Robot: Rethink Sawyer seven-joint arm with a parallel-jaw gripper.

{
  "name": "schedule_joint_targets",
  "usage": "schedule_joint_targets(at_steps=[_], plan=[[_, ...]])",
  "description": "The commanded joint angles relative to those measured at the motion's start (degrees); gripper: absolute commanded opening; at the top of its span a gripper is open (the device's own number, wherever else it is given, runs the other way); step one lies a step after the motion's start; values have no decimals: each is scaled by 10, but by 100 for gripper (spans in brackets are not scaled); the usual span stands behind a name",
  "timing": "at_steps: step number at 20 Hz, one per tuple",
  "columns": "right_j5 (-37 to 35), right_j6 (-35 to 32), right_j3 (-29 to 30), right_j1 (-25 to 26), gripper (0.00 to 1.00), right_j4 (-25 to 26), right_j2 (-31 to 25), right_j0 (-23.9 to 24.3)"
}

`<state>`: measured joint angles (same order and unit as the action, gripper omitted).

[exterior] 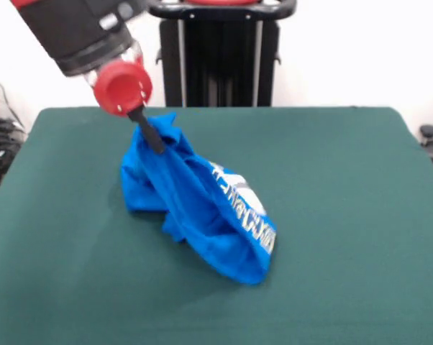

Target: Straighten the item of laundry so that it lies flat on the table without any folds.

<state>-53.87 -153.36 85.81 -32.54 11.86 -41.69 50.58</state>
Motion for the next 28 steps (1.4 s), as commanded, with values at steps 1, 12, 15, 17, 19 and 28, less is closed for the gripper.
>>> schedule_joint_targets(at_steps=[1, 12, 15, 17, 19, 28], plan=[[-20, 274, 89, 66, 0, -38, -154, 59], [50, 425, 71, 209, 0, 43, -229, 108], [87, 430, 59, 221, 0, 75, -217, 104], [88, 439, 56, 234, 0, 79, -216, 105], [86, 453, 59, 251, 0, 79, -220, 112], [31, 542, 64, 304, 0, 112, -204, 182]])
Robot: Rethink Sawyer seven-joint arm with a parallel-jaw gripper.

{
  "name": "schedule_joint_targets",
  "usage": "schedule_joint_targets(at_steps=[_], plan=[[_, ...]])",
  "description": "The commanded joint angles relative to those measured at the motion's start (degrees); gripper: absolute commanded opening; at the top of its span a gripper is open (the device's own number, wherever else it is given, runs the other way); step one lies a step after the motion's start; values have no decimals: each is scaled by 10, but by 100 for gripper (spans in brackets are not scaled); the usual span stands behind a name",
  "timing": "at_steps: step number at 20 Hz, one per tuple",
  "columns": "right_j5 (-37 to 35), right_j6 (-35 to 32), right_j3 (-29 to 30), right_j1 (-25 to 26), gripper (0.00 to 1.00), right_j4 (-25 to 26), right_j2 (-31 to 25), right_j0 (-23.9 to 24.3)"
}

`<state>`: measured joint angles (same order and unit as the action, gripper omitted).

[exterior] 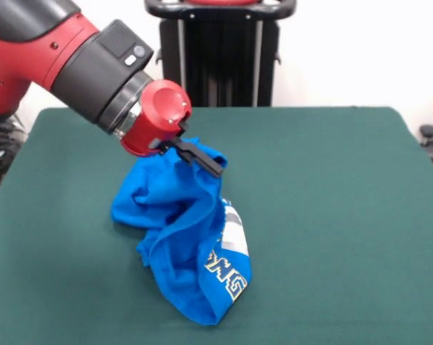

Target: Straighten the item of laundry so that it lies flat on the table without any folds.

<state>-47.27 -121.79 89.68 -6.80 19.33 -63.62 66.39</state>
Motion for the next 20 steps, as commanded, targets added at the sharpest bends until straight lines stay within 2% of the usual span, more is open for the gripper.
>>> schedule_joint_targets(at_steps=[1, 6, 10, 16, 20], plan=[[-45, 235, 21, 50, 0, 42, 19, 31], [-95, 257, 11, 46, 0, 49, 20, 58], [-102, 265, -5, 39, 0, 67, 28, 64], [-122, 313, -37, 52, 0, 88, 50, 83], [-86, 290, -23, 19, 0, 121, 60, 103]])
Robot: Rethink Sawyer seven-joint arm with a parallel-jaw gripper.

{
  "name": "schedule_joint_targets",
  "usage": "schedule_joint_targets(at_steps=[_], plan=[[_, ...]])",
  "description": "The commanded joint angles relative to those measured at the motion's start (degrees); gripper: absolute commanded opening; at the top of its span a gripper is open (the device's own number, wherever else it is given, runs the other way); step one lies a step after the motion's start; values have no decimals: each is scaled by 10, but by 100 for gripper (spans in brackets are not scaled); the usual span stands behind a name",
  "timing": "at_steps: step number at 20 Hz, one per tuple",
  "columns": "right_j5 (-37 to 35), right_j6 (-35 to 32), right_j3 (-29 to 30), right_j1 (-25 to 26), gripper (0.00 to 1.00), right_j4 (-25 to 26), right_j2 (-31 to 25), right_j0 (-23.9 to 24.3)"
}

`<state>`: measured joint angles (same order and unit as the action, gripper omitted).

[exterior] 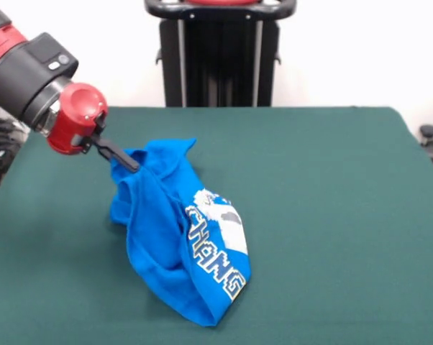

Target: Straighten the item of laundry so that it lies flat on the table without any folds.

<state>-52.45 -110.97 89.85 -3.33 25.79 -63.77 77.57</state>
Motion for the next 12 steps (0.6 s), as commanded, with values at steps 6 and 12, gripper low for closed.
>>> schedule_joint_targets(at_steps=[6, 12], plan=[[-8, 236, -82, 18, 0, 108, 76, -2], [-67, 290, -146, 7, 0, 128, 76, -16]])
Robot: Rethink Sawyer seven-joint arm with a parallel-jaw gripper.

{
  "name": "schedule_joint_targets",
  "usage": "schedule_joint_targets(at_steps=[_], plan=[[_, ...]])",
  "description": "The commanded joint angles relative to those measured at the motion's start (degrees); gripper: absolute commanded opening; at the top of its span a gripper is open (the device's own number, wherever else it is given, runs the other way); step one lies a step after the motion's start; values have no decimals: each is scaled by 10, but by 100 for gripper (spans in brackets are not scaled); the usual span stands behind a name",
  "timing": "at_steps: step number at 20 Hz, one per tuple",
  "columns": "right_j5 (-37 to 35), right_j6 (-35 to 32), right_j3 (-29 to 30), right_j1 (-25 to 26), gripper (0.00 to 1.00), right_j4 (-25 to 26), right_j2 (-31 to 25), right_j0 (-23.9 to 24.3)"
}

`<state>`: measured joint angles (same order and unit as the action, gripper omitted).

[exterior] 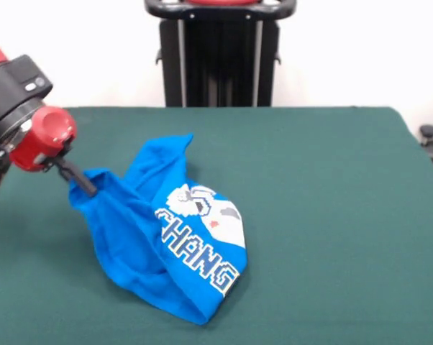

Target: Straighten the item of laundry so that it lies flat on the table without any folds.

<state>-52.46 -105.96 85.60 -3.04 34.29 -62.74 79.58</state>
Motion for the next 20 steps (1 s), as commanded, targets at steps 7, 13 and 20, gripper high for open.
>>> schedule_joint_targets(at_steps=[7, 13, 20], plan=[[-154, 319, -189, 11, 0, 33, 71, -58], [-219, 403, -273, 42, 0, 31, 76, -76], [-267, 447, -341, 60, 0, 42, 91, -107]])
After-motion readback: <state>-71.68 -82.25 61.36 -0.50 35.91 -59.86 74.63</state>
